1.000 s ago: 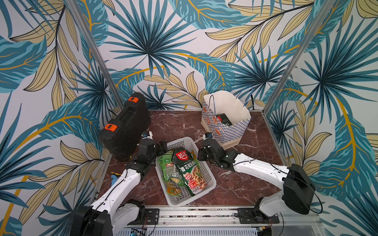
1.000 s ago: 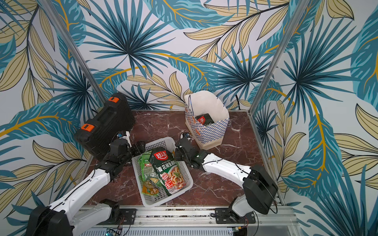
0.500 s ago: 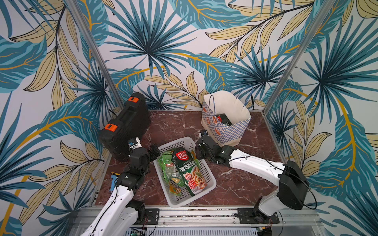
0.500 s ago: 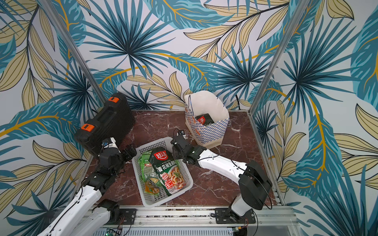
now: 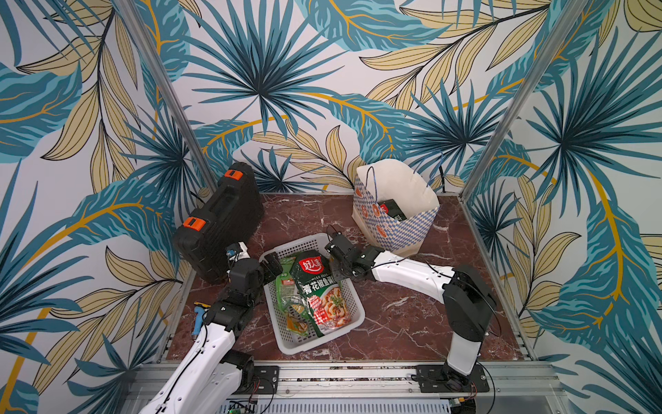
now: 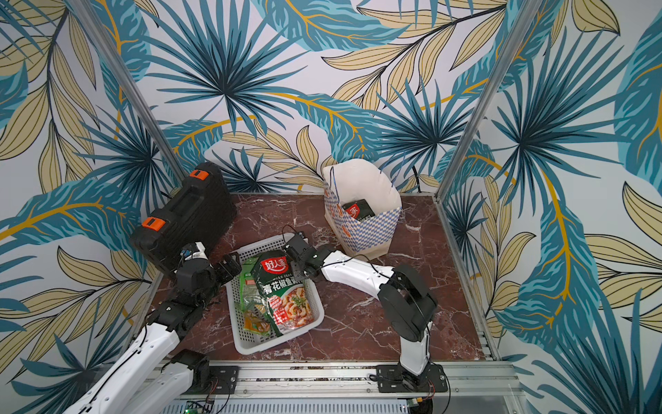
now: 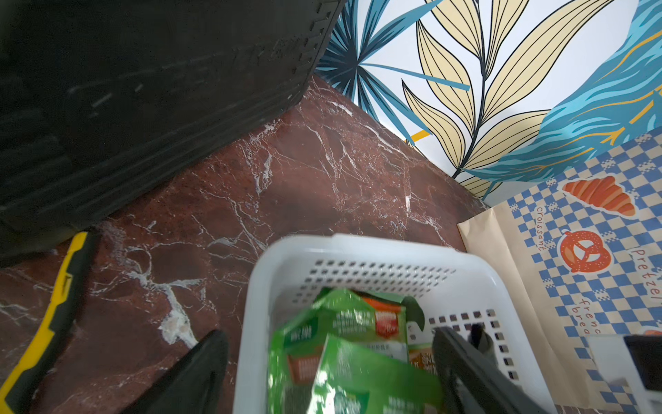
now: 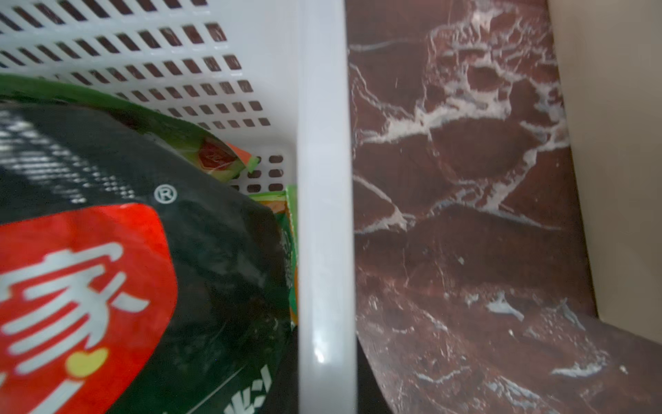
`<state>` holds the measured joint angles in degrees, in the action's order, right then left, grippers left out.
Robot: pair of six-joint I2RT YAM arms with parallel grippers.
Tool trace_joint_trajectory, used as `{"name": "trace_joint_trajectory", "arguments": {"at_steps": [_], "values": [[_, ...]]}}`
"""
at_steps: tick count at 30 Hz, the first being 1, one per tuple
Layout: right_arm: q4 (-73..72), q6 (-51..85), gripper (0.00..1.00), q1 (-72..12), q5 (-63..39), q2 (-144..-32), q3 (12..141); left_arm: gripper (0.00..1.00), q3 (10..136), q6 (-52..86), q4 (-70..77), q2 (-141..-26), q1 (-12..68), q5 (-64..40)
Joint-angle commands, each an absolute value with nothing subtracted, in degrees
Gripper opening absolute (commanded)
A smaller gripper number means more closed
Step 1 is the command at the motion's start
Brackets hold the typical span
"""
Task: Place the condiment packets inside the bag
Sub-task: Move the storage box to the center of the board.
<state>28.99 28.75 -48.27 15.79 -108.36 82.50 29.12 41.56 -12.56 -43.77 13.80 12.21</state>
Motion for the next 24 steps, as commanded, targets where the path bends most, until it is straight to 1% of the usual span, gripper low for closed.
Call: {"name": "trace_joint_trajectory", "arguments": {"at_steps": [1, 2, 4, 5, 6, 8, 9, 10, 13, 18, 24], "values": [[31.57, 30.78, 0.07, -46.41, 23.51, -111.78, 87.46, 0.94, 27.64, 40.5, -11.87, -42.1, 13.45, 14.24], [31.52, 30.35, 0.07, -44.49, 23.25, -112.87, 88.94, 0.94, 27.6, 40.39, -11.9, -41.86, 13.45, 14.7], [29.89, 28.45, 0.08, -43.9, 22.5, -114.42, 90.94, 0.95, 27.43, 40.12, -11.82, -41.66, 13.41, 15.38], [29.08, 27.29, 0.13, -43.65, 21.72, -115.26, 91.98, 0.95, 27.38, 40.0, -11.65, -41.79, 13.42, 15.63], [29.43, 26.63, 0.22, -43.3, 21.13, -116.3, 93.43, 0.95, 27.41, 39.86, -11.56, -41.98, 13.45, 15.81], [31.4, 25.74, 0.29, -42.62, 21.34, -117.33, 95.92, 0.96, 27.42, 39.66, -11.23, -42.59, 13.45, 15.95], [32.19, 25.2, 0.37, -42.38, 21.67, -117.21, 96.65, 0.96, 27.44, 39.42, -10.92, -43.04, 13.45, 15.96], [32.97, 24.71, 0.42, -42.37, 21.94, -116.67, 97.15, 0.97, 27.59, 39.3, -10.78, -43.58, 13.45, 15.97], [34.91, 23.85, 0.51, -42.46, 22.28, -113.38, 97.35, 0.98, 28.32, 38.76, -9.98, -46.24, 13.44, 14.98], [35.99, 22.78, 0.63, -45.45, 21.62, -106.5, 95.16, 0.98, 29.18, 38.57, -8.26, -50.6, 13.35, 12.01], [36.24, 22.77, 0.72, -53.73, 22.68, -103.16, 93.18, 0.96, 29.62, 38.98, -6.94, -53.75, 12.18, 8.56]]}}
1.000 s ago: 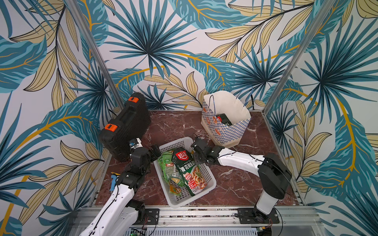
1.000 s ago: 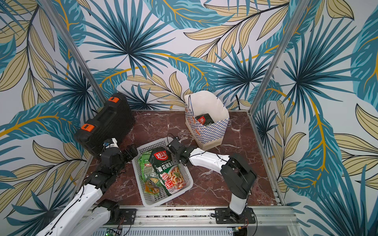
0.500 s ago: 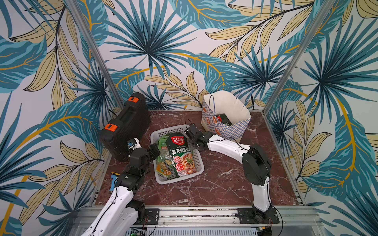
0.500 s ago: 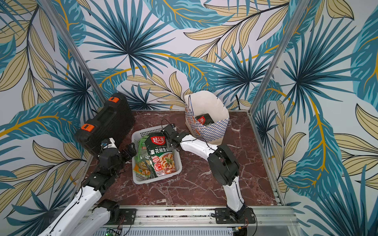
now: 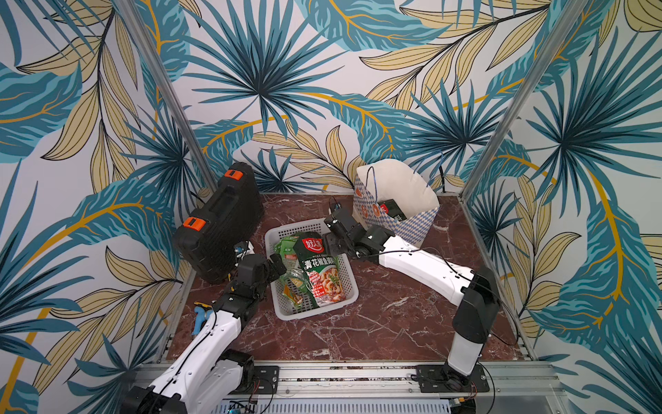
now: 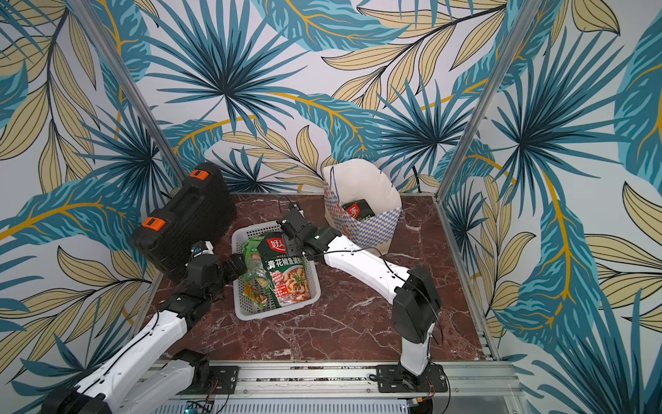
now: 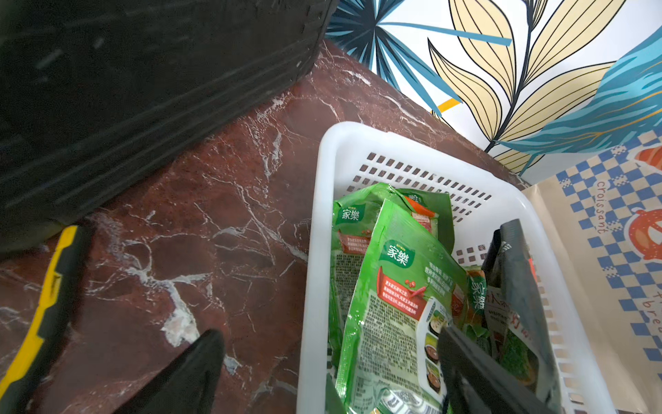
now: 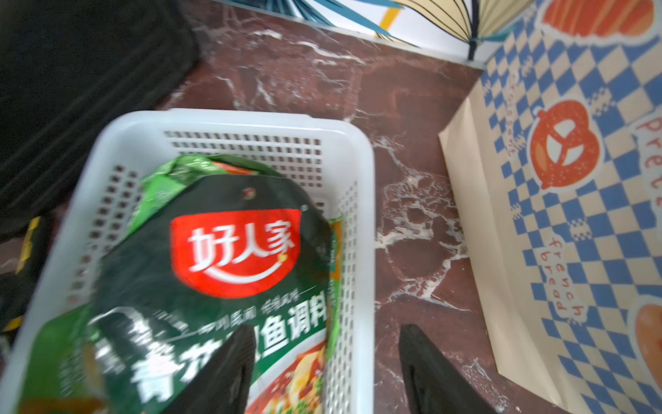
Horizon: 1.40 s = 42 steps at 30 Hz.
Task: Place the condiment packets inside the bag
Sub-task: Move the storage box to the center of the board, then pick up the condiment packet from the storage box.
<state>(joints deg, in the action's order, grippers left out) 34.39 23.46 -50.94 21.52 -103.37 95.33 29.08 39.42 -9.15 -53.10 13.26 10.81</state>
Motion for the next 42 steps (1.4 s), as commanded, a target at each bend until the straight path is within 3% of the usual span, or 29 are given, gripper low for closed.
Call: {"name": "trace_joint_trajectory", "arguments": {"at_steps": [1, 10, 16, 21, 27, 34, 42], "values": [[36.44, 22.82, 0.73, -55.22, 23.33, -103.24, 93.0, 0.95, 29.6, 39.09, -6.77, -54.16, 11.77, 7.78], [37.83, 25.31, 0.76, -66.73, 32.19, -106.75, 91.67, 0.89, 29.62, 40.08, -4.81, -58.4, 8.58, 1.37], [38.45, 27.32, 0.79, -69.73, 33.69, -112.38, 92.45, 0.88, 29.66, 39.86, -4.75, -58.65, 8.53, 1.15], [47.14, 31.72, 0.8, -69.93, 42.7, -117.26, 97.11, 0.88, 29.71, 39.73, -4.84, -58.53, 8.53, 1.4], [56.48, 35.15, 0.74, -69.46, 51.59, -118.89, 101.51, 0.88, 29.75, 39.73, -4.94, -58.36, 8.55, 1.4], [55.79, 35.1, 0.7, -67.37, 52.84, -113.83, 98.21, 0.88, 29.79, 39.55, -5.24, -58.19, 8.53, 1.86], [49.3, 33.65, 0.62, -63.96, 46.8, -106.15, 88.69, 0.88, 29.88, 39.46, -5.45, -58.09, 8.55, 1.55]]}}
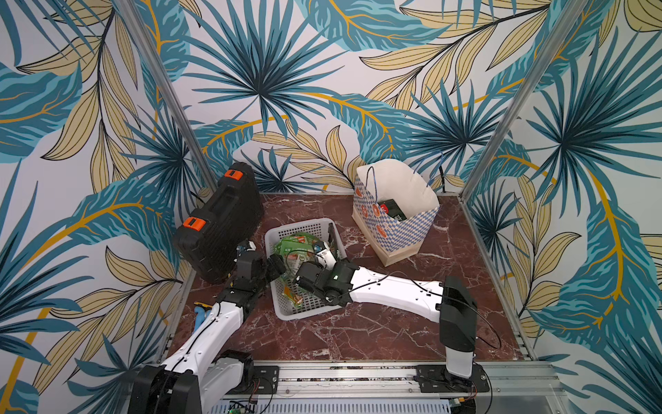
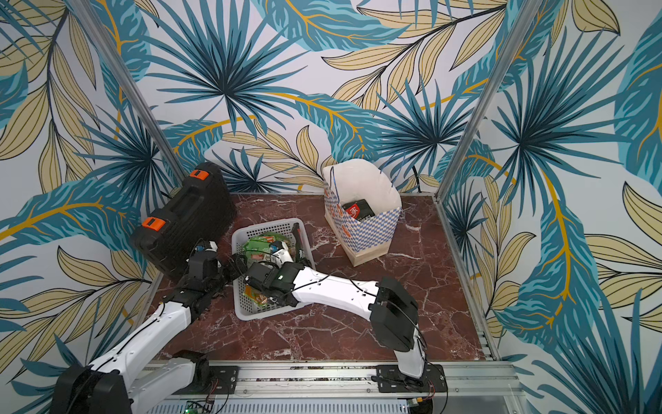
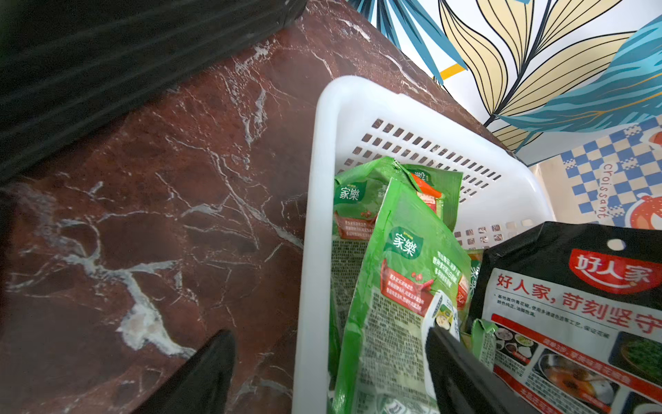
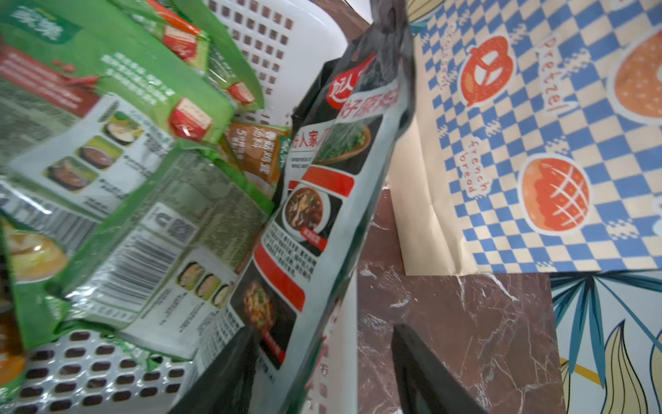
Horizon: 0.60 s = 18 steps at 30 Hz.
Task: Place the condiment packets inside the bag
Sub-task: Pick up the condiment packet from the storage box.
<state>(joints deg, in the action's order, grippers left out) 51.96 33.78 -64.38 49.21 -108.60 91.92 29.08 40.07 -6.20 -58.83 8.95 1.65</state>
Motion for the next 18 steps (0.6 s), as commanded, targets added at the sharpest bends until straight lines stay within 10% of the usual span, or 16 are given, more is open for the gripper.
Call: {"name": "trace_joint_trajectory", "arguments": {"at_steps": [1, 8, 14, 18], "values": [[47.43, 32.84, 0.6, -63.76, 44.63, -105.55, 87.52, 0.88, 29.88, 39.46, -5.45, -58.08, 8.53, 1.45], [37.53, 31.2, 0.48, -62.4, 30.9, -105.67, 82.71, 0.88, 30.05, 39.32, -5.71, -57.94, 8.53, 1.06], [38.32, 30.01, 0.04, -62.1, 31.67, -104.01, 85.27, 0.88, 30.23, 39.11, -5.86, -57.68, 8.53, 0.7], [40.37, 26.19, 0.0, -62.12, 35.09, -99.18, 88.24, 0.88, 30.31, 38.61, -6.06, -56.87, 8.53, 0.13]]}}
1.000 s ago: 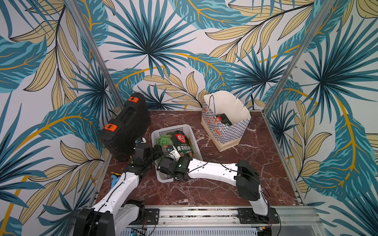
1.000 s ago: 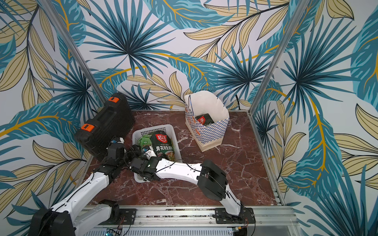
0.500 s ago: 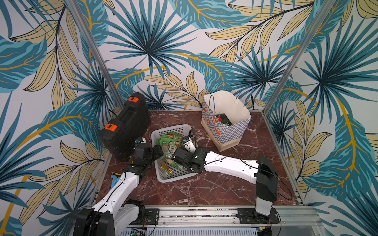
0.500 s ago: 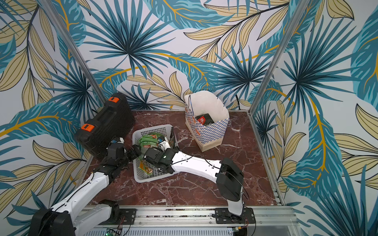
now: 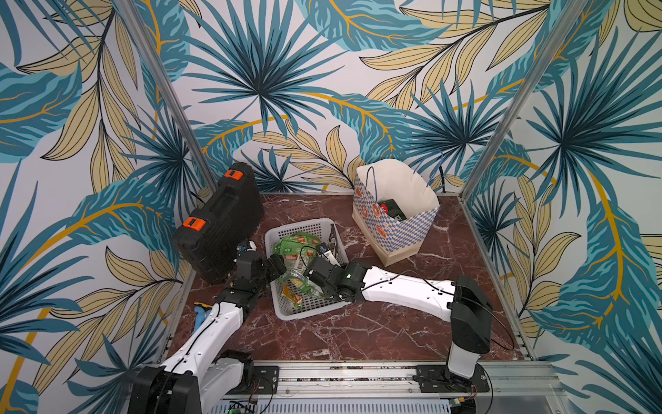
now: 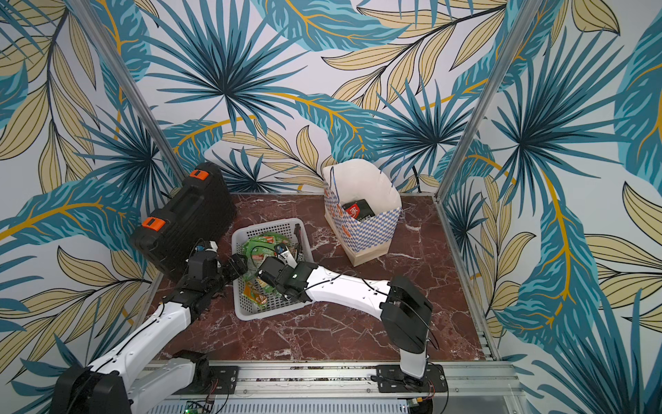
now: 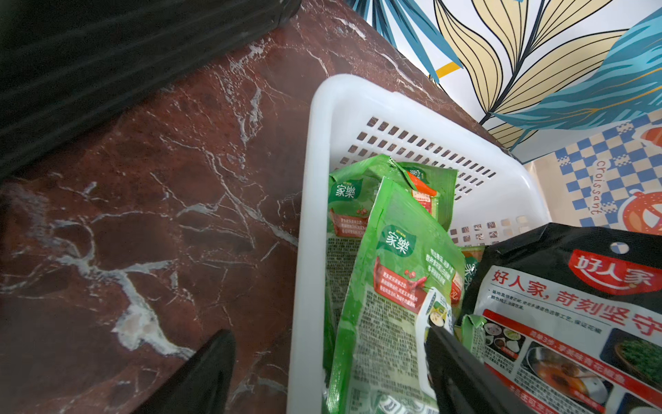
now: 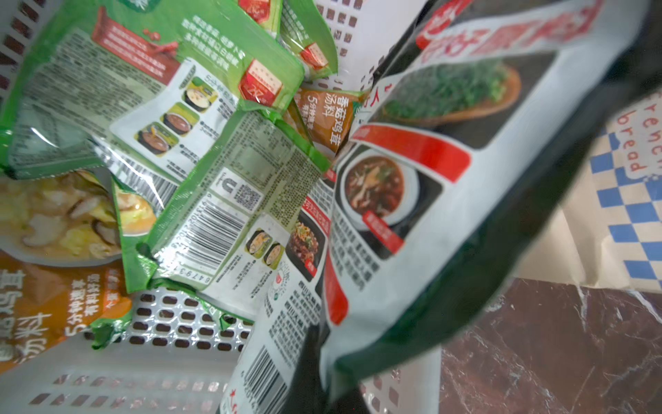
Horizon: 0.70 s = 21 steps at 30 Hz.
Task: Place the condiment packets inside the bag
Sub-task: Pick up the condiment packet from the storage box.
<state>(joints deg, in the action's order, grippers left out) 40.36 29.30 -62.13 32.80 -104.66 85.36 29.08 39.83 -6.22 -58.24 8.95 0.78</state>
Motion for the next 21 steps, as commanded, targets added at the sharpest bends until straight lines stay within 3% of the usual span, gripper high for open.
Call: {"name": "trace_joint_trajectory", "arguments": {"at_steps": [1, 11, 21], "values": [[40.65, 25.04, 0.0, -62.14, 35.82, -97.67, 88.93, 0.88, 30.17, 38.51, -6.15, -56.58, 8.53, 0.09], [39.59, 8.69, 0.0, -62.07, 43.03, -81.32, 96.32, 0.88, 30.23, 37.97, -6.15, -55.82, 8.53, -0.27], [31.39, -7.28, 0.0, -58.62, 56.32, -76.74, 104.15, 0.88, 30.22, 37.8, -5.97, -55.92, 8.55, -0.42]]}}
